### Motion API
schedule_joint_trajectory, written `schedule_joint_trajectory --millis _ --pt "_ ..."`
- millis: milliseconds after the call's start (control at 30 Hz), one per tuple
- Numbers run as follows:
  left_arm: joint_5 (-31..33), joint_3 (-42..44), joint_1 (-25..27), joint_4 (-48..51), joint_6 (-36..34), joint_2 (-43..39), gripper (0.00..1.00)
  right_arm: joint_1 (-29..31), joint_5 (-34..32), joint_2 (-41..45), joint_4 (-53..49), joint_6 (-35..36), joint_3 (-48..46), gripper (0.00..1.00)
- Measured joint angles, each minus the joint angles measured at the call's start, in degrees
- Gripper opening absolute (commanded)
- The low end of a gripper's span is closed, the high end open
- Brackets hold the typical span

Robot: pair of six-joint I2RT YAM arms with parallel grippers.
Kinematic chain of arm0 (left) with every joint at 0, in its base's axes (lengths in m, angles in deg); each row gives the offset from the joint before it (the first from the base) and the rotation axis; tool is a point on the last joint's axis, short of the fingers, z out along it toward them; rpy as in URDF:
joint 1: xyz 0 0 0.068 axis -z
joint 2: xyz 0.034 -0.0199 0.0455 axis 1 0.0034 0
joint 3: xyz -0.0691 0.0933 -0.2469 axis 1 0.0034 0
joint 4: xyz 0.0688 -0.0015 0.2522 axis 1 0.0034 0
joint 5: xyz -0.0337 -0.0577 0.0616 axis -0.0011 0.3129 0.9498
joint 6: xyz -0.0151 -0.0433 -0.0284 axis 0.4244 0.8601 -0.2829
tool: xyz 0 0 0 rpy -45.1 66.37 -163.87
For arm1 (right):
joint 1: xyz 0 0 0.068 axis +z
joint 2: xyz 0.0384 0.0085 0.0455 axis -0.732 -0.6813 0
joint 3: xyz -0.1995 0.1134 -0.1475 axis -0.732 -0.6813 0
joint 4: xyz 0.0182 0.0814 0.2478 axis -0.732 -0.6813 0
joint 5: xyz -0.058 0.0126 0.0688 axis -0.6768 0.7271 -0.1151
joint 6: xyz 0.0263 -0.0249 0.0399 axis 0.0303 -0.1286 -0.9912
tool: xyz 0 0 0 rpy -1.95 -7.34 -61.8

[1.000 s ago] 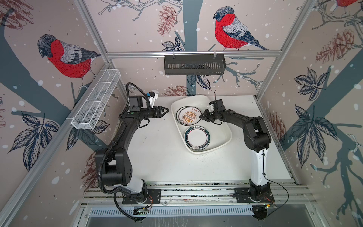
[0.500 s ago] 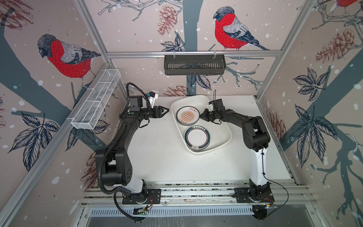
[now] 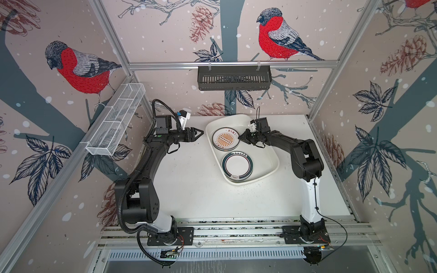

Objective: Place the plates into the plastic bin on the countertop
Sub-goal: 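Open the right gripper and raise it away from the bin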

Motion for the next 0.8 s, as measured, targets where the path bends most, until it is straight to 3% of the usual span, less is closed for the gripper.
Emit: schedule_joint_trajectory --millis 167,367,567,700,800 --pt "5.31 -1.51 0.09 1.77 -4.28 -0.48 0.69 0.04 -3.08 7.43 2.27 2.16 -5.25 0.18" --pt "14.56 2.27 0.11 1.05 -6.25 -1.7 0.7 -0.92 -7.74 21.16 11.54 6.08 -18.73 0.23" --pt "25.9 15.02 0.11 -7.8 -4.46 -7.89 0.75 -5.57 -13.73 33.14 18.05 10.47 -28.72 0.26" --pt "34.01 26.18 -0.09 -16.96 -1.36 -12.63 0.79 -9.4 -17.31 40.74 21.11 12.9 -35.74 0.33" --pt "40.41 34.32 -0.37 -24.76 0.61 -14.49 0.92 -12.76 -19.78 45.09 23.74 14.84 -41.35 0.34"
